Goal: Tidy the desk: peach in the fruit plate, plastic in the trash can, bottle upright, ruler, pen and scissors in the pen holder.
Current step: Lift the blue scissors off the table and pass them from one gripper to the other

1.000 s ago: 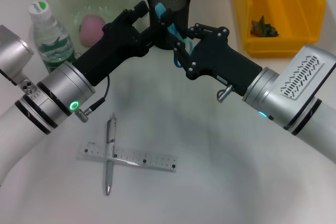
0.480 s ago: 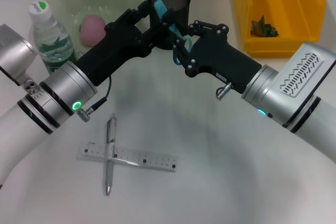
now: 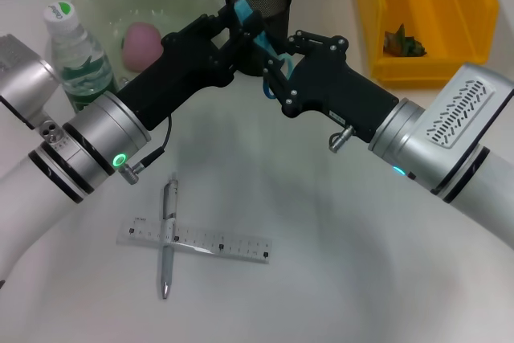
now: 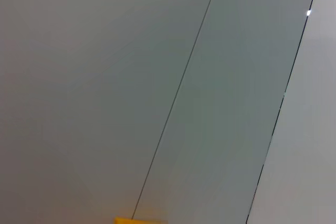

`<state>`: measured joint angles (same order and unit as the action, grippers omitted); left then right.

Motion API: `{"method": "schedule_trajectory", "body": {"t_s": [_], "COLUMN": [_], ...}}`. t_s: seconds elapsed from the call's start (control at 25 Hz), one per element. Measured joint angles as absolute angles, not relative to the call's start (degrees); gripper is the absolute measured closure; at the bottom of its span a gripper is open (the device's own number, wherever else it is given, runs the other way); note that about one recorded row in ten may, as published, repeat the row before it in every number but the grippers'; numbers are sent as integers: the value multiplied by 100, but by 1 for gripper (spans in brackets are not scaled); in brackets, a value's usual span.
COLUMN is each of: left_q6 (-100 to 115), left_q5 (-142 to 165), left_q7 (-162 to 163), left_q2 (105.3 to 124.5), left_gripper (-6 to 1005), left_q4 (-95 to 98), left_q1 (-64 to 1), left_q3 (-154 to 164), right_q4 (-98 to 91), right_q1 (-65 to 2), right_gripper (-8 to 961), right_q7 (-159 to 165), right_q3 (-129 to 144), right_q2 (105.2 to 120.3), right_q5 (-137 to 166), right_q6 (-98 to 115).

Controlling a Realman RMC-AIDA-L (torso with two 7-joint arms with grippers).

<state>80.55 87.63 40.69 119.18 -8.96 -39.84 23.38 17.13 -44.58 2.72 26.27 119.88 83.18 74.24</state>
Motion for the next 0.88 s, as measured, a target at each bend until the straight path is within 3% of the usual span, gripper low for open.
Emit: {"method": "schedule_trajectory", "body": {"t_s": [0.6,0.76,0.88], "left_q6": [7987,7974,7935], "left_q5": [8762,8762,8762], "left_q7": [4069,4069,4075], "left_q2": [11917,11918,11918], "left_gripper": [603,741,767], "left_q4": [-896,-896,-896], "left_q1": [-3999,-3999,-4004], "left_q3": [2338,2338,2338], "right_q4": [1714,1714,1714], "right_q1": [-4474,-4474,-4474], "right_gripper": [747,748,748], "right_q7": [272,271,271], "right_q3": [2613,2610,2610], "right_q2": [11988,11988,11988], "right_q5": [8350,8350,8350], "right_q6": [7382,7382,7382]}}
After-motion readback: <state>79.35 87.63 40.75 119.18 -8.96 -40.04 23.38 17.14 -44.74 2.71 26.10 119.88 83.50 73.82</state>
